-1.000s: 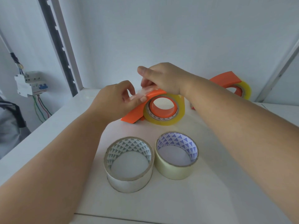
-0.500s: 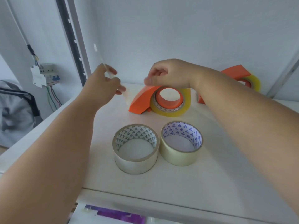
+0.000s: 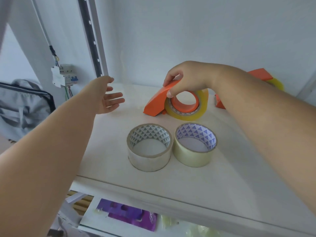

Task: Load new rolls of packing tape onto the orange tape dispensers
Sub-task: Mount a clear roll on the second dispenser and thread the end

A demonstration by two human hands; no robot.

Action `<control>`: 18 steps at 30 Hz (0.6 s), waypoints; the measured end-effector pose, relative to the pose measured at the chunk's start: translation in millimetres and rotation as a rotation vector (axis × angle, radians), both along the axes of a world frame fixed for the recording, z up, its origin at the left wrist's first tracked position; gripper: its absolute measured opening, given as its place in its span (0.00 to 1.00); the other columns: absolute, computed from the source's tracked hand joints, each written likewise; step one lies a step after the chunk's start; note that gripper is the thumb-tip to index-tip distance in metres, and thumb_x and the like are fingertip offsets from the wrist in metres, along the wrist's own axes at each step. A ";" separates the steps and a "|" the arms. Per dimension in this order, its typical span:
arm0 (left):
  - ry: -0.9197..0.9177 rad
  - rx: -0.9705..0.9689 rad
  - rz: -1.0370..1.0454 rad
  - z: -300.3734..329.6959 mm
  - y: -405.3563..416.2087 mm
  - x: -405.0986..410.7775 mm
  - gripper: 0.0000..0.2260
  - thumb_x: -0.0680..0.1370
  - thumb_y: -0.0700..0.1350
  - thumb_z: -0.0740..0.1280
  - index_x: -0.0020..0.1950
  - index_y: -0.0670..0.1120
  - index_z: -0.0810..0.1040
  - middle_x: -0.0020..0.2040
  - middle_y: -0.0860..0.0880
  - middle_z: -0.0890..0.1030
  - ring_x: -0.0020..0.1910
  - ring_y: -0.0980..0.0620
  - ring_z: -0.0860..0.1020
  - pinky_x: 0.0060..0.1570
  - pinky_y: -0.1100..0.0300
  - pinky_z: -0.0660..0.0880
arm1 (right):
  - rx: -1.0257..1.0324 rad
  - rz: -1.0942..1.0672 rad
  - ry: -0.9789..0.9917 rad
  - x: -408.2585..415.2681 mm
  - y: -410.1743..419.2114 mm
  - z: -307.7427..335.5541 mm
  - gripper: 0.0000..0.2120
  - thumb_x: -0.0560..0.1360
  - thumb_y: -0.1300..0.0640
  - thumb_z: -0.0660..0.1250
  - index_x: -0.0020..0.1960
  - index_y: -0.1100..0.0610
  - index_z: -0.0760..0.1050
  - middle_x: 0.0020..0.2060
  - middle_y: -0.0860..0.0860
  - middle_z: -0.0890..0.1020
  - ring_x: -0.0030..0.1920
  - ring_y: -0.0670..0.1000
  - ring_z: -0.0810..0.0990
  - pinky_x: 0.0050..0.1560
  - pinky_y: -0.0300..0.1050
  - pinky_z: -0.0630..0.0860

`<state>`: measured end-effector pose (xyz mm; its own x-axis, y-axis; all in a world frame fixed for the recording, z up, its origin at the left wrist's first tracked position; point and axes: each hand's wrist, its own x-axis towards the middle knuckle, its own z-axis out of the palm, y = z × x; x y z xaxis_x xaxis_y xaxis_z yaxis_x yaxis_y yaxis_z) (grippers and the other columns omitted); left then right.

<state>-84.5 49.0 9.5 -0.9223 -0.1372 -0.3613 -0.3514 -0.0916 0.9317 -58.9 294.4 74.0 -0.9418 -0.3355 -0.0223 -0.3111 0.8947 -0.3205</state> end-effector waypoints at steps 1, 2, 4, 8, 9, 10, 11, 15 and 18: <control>0.000 -0.027 0.033 2.1 -1.1 1.6 0.10 0.77 0.48 0.62 0.55 0.45 0.70 0.49 0.45 0.81 0.45 0.46 0.83 0.47 0.55 0.76 | 0.001 0.004 0.002 0.2 -0.1 0.1 0.15 0.67 0.46 0.73 0.53 0.43 0.79 0.51 0.39 0.78 0.58 0.46 0.76 0.58 0.45 0.72; 0.021 -0.051 0.076 3.2 -0.4 3.0 0.08 0.76 0.46 0.61 0.54 0.46 0.71 0.48 0.46 0.80 0.43 0.48 0.82 0.45 0.57 0.76 | 0.000 0.009 0.004 0.4 -0.2 0.2 0.15 0.67 0.46 0.73 0.53 0.43 0.79 0.51 0.39 0.78 0.58 0.46 0.76 0.58 0.45 0.73; 0.132 -0.106 0.211 6.4 5.2 7.2 0.02 0.76 0.43 0.60 0.44 0.48 0.70 0.43 0.48 0.76 0.36 0.51 0.78 0.42 0.60 0.75 | -0.004 0.019 0.004 0.3 -0.1 0.3 0.15 0.66 0.46 0.73 0.52 0.44 0.79 0.52 0.39 0.78 0.58 0.45 0.76 0.60 0.45 0.73; 0.718 -0.413 0.519 12.6 16.0 21.4 0.06 0.72 0.43 0.54 0.37 0.54 0.60 0.38 0.54 0.65 0.36 0.53 0.65 0.36 0.62 0.65 | -0.019 0.013 -0.003 0.4 1.0 0.2 0.15 0.66 0.46 0.74 0.52 0.43 0.79 0.53 0.40 0.78 0.59 0.45 0.76 0.60 0.45 0.72; 0.820 -0.442 0.532 17.8 17.8 27.0 0.06 0.71 0.43 0.53 0.38 0.54 0.60 0.39 0.55 0.65 0.38 0.53 0.65 0.38 0.62 0.65 | -0.021 0.014 -0.002 0.2 1.6 -0.1 0.15 0.66 0.46 0.74 0.52 0.43 0.79 0.53 0.40 0.78 0.59 0.45 0.75 0.59 0.45 0.72; 0.903 -0.472 0.520 24.3 19.5 33.0 0.06 0.71 0.43 0.54 0.38 0.54 0.60 0.39 0.55 0.65 0.38 0.54 0.66 0.40 0.62 0.66 | -0.022 0.016 -0.002 0.1 2.1 -0.5 0.15 0.66 0.46 0.74 0.52 0.43 0.79 0.53 0.40 0.78 0.59 0.45 0.75 0.58 0.44 0.71; 0.964 -0.522 0.478 30.7 20.9 36.8 0.05 0.72 0.43 0.55 0.40 0.54 0.62 0.39 0.55 0.67 0.38 0.55 0.67 0.40 0.62 0.66 | -0.022 0.015 -0.003 -0.3 2.2 -0.8 0.15 0.67 0.46 0.73 0.52 0.43 0.79 0.54 0.41 0.78 0.59 0.45 0.75 0.58 0.44 0.71; 0.685 -0.895 -0.071 40.9 25.6 47.7 0.22 0.73 0.62 0.65 0.59 0.48 0.70 0.52 0.51 0.75 0.49 0.53 0.74 0.49 0.58 0.70 | -0.038 0.002 -0.006 -1.9 2.8 -2.1 0.14 0.66 0.46 0.74 0.52 0.42 0.79 0.54 0.41 0.78 0.60 0.46 0.75 0.60 0.46 0.71; 0.221 -1.198 -0.453 26.1 30.2 48.7 0.39 0.69 0.69 0.63 0.72 0.48 0.59 0.68 0.44 0.70 0.63 0.43 0.72 0.62 0.50 0.68 | -0.042 0.005 -0.001 -1.9 2.5 -2.6 0.14 0.66 0.45 0.73 0.51 0.42 0.79 0.54 0.41 0.78 0.60 0.46 0.75 0.61 0.47 0.72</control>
